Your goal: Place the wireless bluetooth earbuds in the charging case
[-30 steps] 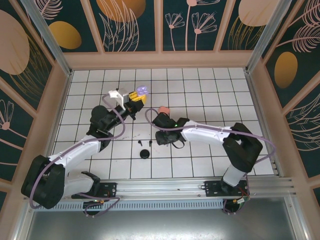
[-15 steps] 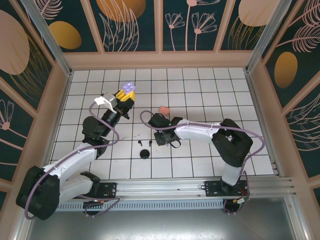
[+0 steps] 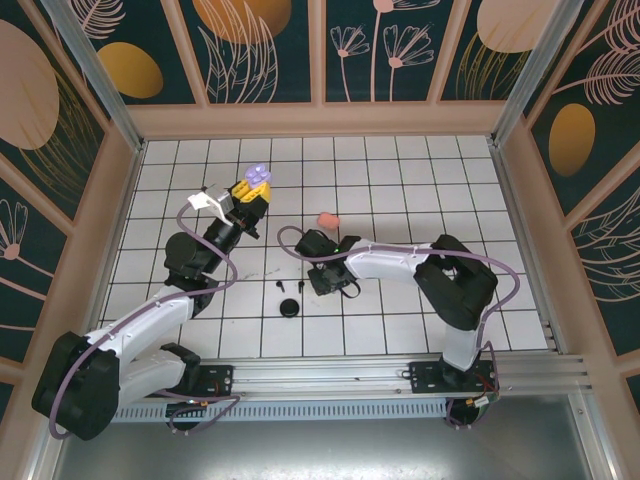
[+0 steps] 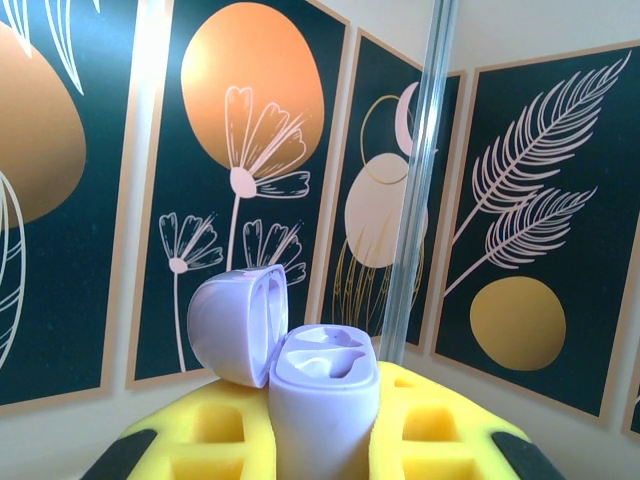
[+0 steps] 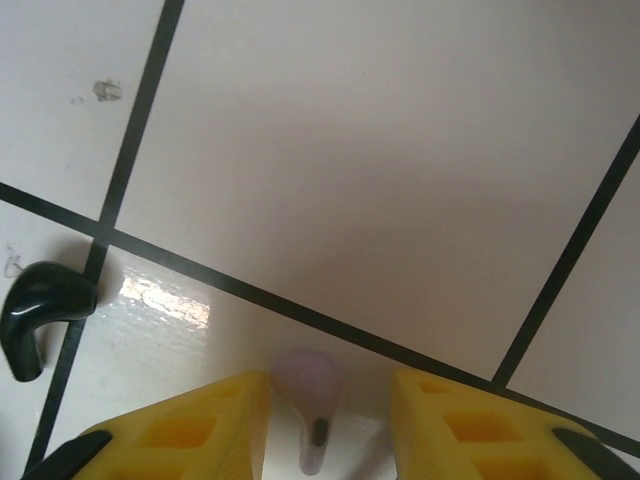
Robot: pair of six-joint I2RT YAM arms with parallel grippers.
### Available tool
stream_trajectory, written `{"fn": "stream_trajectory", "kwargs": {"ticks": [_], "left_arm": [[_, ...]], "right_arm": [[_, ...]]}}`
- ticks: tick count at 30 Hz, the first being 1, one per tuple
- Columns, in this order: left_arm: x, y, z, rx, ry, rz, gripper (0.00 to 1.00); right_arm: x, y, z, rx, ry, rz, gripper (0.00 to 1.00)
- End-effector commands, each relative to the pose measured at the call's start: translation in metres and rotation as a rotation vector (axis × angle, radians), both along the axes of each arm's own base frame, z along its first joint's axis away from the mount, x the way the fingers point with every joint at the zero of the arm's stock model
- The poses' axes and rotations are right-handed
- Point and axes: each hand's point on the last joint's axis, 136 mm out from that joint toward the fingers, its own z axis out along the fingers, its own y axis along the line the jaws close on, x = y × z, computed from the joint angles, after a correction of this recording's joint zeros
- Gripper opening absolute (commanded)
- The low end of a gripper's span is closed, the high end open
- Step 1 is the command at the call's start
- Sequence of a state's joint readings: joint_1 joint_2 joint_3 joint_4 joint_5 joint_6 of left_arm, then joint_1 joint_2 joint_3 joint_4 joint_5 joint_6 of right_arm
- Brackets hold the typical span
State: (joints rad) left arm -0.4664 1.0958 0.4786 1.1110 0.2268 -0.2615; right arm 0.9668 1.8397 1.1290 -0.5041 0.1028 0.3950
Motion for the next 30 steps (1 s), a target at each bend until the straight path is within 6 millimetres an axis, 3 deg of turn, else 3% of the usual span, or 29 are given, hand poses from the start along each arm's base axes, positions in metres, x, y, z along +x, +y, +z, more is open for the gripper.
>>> {"fn": "stream_trajectory", "kwargs": {"ticks": [1, 18, 22, 26, 30], "left_arm": [[-0.002, -0.001, 0.015, -0.026, -0.031, -0.017, 0.00], [0.001, -0.003, 0.010, -0.025, -0.016, -0.024, 0.00], [0.002, -0.004, 0.009, -0.025, -0.013, -0.026, 0.00], [0.002, -0.003, 0.009, -0.028, -0.012, -0.025, 0.00], [0.000, -0.003, 0.011, -0.028, -0.021, -0.025, 0.00]], "right_arm": [[-0.001, 0.010, -0.001, 0.009, 0.011, 0.035, 0.36], [0.001, 0.016, -0.009, 0.005, 0.028, 0.034, 0.31], [-0.001, 0.015, -0.009, 0.006, 0.031, 0.034, 0.25], [0.001, 0.015, -0.003, 0.017, 0.016, 0.027, 0.18], [0.009, 0.016, 0.015, 0.042, -0.028, 0.009, 0.17]]}}
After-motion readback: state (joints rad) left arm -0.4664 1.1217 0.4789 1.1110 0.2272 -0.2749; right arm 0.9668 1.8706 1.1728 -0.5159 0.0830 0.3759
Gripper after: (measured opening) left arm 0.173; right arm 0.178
